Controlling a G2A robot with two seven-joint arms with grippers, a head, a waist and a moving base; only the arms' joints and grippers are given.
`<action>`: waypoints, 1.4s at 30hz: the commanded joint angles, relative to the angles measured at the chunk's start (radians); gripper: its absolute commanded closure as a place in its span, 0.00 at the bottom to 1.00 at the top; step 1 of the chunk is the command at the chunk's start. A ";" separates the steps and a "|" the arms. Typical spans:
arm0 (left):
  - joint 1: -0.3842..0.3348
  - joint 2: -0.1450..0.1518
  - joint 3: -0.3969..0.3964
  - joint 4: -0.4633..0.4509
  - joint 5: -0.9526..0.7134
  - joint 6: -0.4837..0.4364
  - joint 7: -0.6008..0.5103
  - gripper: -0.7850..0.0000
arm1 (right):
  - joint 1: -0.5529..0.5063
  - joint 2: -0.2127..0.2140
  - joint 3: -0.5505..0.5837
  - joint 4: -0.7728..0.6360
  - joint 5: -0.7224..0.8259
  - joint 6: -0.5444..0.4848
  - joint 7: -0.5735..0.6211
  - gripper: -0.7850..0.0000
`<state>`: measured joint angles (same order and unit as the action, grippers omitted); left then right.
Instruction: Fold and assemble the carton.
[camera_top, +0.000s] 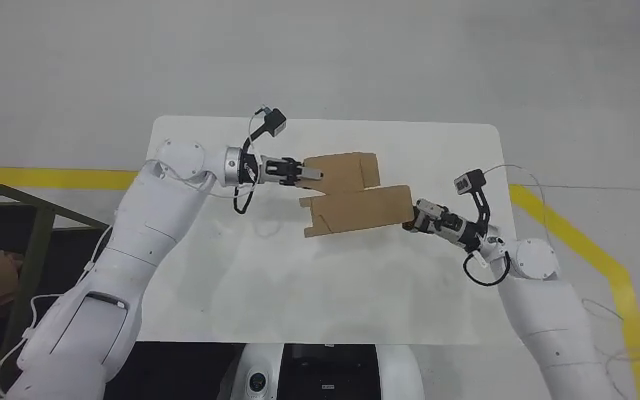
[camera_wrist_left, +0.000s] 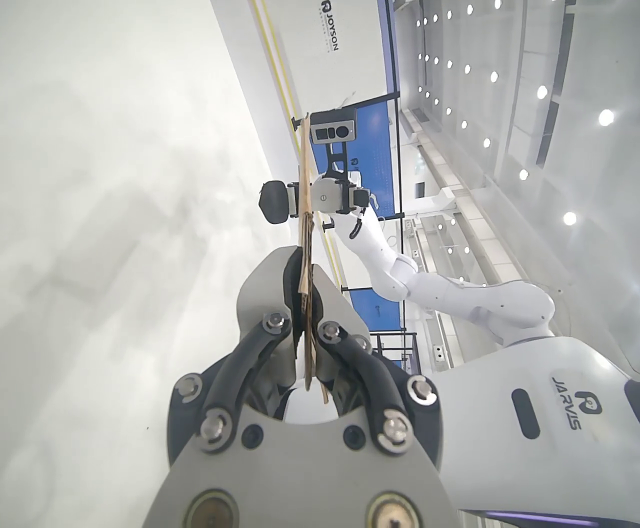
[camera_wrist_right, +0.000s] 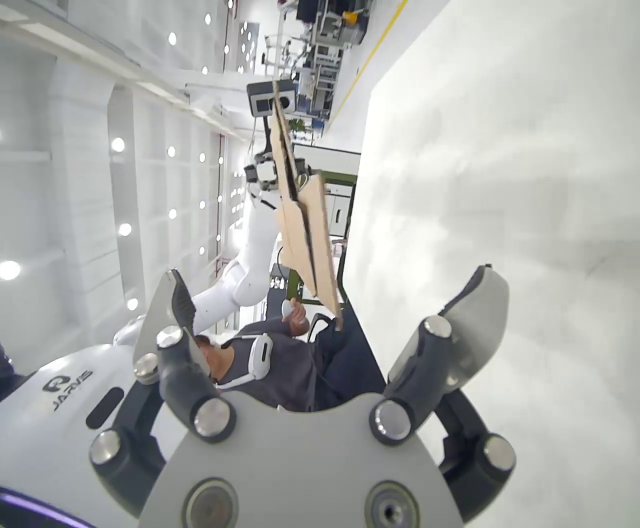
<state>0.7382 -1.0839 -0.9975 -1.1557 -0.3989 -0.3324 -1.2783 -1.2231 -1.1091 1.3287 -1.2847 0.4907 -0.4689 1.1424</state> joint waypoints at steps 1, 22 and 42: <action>0.000 0.001 0.000 -0.005 -0.002 0.001 -0.019 1.00 | 0.015 0.000 -0.012 0.016 -0.011 -0.010 0.034 0.00; 0.009 -0.012 0.029 -0.011 -0.028 0.014 -0.021 1.00 | 0.089 -0.010 -0.079 0.089 0.056 -0.074 0.101 0.17; -0.006 -0.023 0.050 0.022 -0.023 0.020 -0.034 1.00 | 0.100 -0.008 -0.114 0.083 0.070 -0.076 0.132 0.61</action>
<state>0.7332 -1.1063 -0.9483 -1.1341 -0.4226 -0.3124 -1.3134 -1.1225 -1.1171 1.2159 -1.2013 0.5612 -0.5462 1.2738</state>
